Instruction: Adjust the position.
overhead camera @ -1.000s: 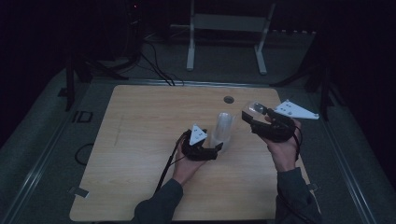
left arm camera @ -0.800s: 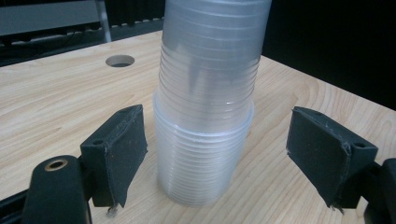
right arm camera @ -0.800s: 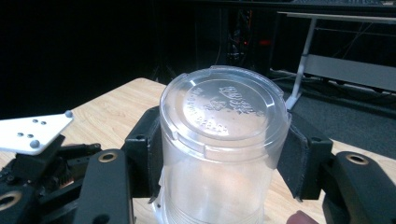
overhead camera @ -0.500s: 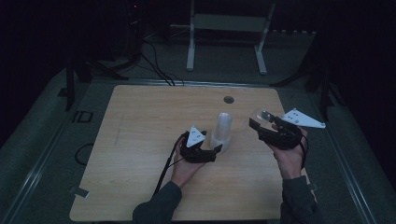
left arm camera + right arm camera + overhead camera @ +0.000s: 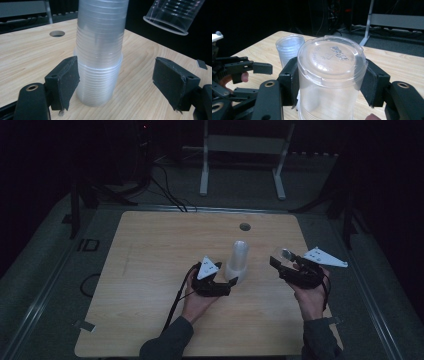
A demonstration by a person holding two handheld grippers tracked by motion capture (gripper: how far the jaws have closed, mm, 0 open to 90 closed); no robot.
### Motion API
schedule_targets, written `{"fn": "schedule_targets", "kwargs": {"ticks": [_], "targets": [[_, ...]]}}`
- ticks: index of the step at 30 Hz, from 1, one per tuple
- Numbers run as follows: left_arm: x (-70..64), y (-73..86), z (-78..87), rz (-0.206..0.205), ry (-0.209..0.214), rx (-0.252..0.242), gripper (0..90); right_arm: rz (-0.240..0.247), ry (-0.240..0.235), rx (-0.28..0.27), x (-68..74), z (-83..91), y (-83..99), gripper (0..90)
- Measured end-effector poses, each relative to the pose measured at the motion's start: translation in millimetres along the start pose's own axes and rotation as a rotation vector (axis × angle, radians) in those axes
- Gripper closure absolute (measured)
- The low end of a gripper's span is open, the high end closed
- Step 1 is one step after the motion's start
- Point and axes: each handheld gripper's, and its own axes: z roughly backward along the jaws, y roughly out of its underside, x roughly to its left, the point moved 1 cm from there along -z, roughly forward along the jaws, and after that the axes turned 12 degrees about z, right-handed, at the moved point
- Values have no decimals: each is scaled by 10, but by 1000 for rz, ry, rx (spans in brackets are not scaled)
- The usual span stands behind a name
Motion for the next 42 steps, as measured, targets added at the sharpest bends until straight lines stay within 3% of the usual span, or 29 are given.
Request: {"fn": "schedule_targets", "kwargs": {"ticks": [14, 29, 42], "targets": [[-109, -12, 49, -35, 31, -10, 213, -52, -1, 16, 4, -1, 235, 401], [-282, -1, 70, -91, 93, -2, 213, -127, -43, -1, 31, -20, 380, 402], [-399, 30, -9, -119, 130, 12, 213, -144, -65, -1, 102, -46, 458, 401]]}}
